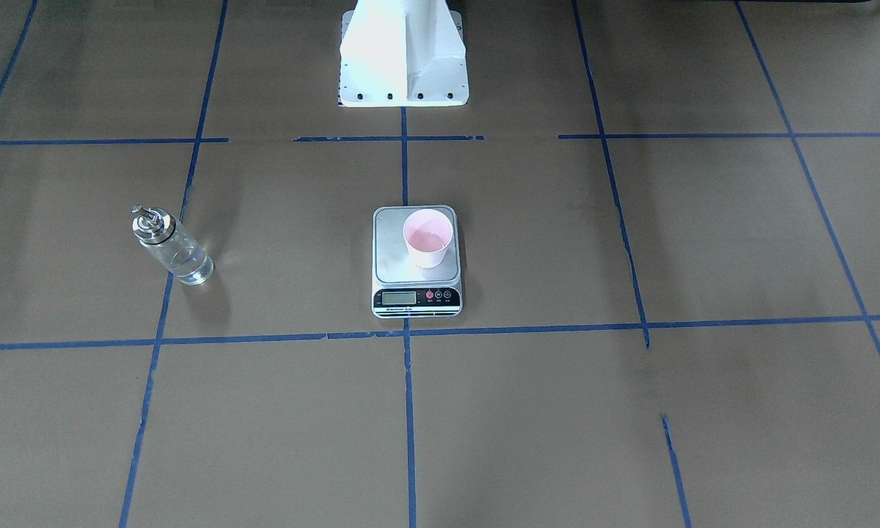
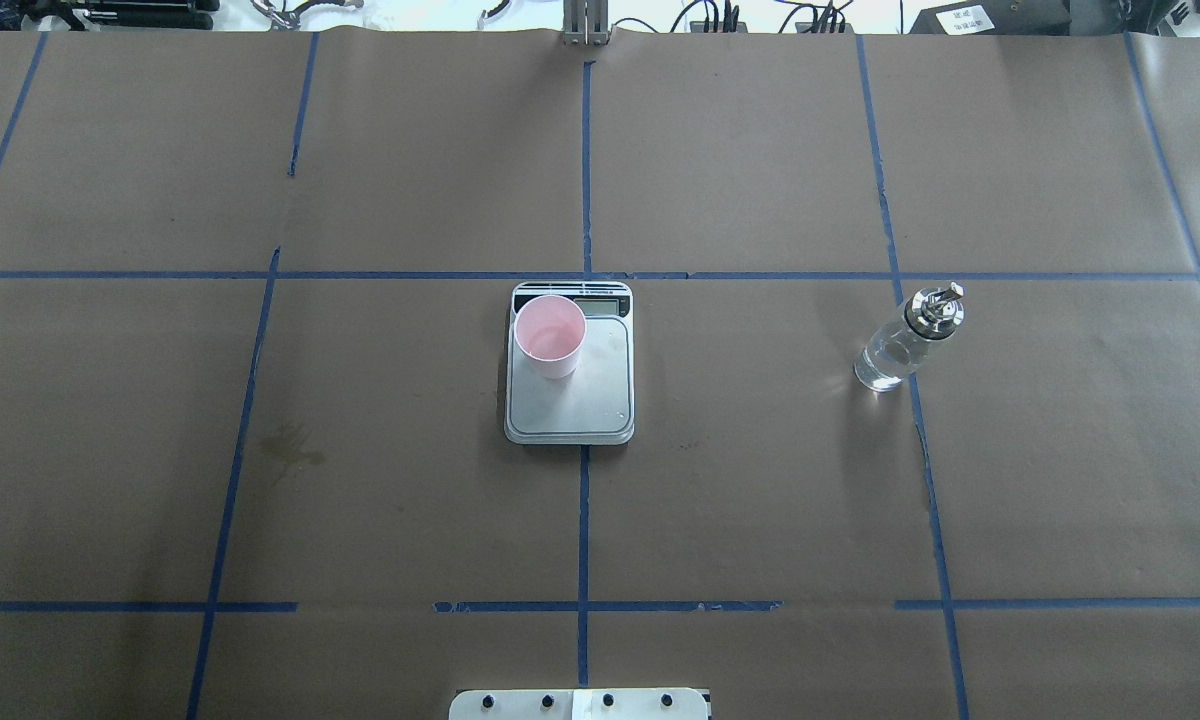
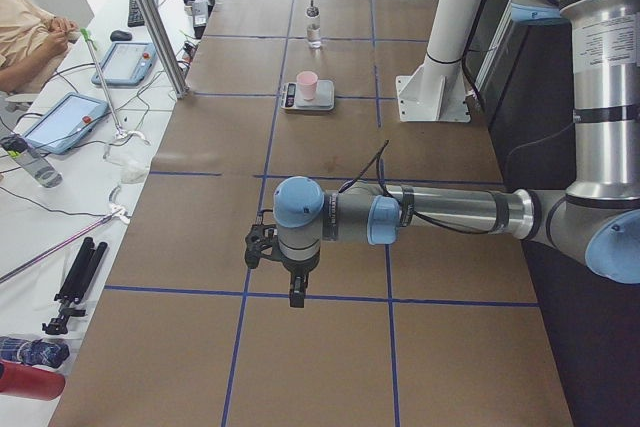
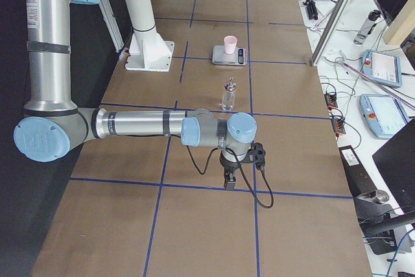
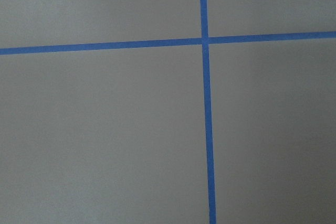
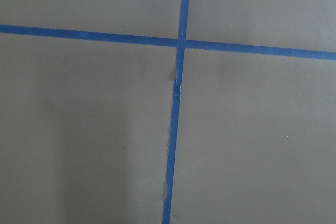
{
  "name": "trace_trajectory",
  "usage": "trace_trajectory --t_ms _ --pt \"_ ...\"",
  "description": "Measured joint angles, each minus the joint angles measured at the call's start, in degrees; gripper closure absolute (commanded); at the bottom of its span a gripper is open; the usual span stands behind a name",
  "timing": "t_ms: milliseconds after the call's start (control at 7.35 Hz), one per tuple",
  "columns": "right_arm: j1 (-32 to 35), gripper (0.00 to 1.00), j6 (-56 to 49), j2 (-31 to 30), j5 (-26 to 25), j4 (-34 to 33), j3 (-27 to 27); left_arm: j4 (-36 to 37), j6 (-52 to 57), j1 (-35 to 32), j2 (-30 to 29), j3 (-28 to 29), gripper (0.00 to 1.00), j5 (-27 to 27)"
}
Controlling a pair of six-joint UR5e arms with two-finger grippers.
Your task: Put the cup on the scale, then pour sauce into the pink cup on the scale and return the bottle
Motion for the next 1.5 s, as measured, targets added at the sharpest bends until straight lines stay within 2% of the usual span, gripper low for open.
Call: trace_trajectory --t_ms 1496 --pt "0.0 0.0 0.27 -0.08 0.0 0.0 -0.1 -0.5 0.06 0.02 -0.16 1.24 0.0 -0.09"
